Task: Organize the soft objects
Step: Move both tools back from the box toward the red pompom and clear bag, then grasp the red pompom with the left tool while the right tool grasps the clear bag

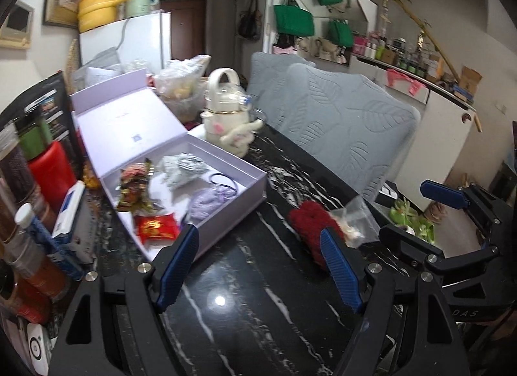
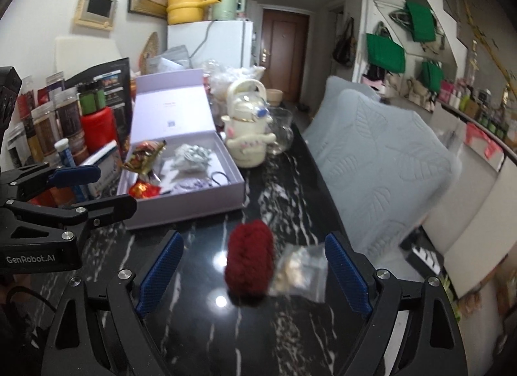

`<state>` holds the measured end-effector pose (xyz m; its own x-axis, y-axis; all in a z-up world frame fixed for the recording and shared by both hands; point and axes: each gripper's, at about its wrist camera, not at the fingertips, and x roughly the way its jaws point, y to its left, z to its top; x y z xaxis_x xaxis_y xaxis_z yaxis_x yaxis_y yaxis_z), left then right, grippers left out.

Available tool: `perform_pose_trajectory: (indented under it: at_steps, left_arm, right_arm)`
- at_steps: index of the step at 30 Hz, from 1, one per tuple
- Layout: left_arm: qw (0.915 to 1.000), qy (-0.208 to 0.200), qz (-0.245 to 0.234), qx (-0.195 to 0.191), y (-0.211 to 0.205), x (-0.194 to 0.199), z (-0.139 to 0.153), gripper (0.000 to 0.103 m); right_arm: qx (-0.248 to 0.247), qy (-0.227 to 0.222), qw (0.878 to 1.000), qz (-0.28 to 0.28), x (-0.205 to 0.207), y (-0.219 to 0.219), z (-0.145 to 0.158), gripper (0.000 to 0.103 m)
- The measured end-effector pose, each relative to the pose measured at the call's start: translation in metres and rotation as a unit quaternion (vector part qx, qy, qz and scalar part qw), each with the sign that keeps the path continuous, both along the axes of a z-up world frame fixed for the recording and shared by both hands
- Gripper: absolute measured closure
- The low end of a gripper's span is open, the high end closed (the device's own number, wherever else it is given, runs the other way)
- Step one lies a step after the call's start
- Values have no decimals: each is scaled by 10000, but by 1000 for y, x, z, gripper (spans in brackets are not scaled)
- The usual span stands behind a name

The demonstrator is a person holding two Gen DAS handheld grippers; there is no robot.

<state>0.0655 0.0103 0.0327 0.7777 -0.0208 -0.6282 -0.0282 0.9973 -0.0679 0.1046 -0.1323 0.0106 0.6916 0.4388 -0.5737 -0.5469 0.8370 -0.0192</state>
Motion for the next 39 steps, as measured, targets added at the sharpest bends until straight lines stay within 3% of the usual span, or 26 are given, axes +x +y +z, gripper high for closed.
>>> perform_pose_trajectory:
  at_steps: [14, 30, 39]
  left_arm:
    - [9979, 268, -577, -73, -45, 25, -22, 26]
    - [9942, 731, -764, -217, -67, 75, -59, 26]
    - [9934, 850, -733, 229, -80, 106, -80, 26]
  right_arm:
    - [2, 371, 9975, -601, 13, -53, -33, 13]
    - [-63, 728, 9937, -849, 49, -69, -69, 13]
    - [-80, 862, 9923, -890, 63, -71, -81, 13]
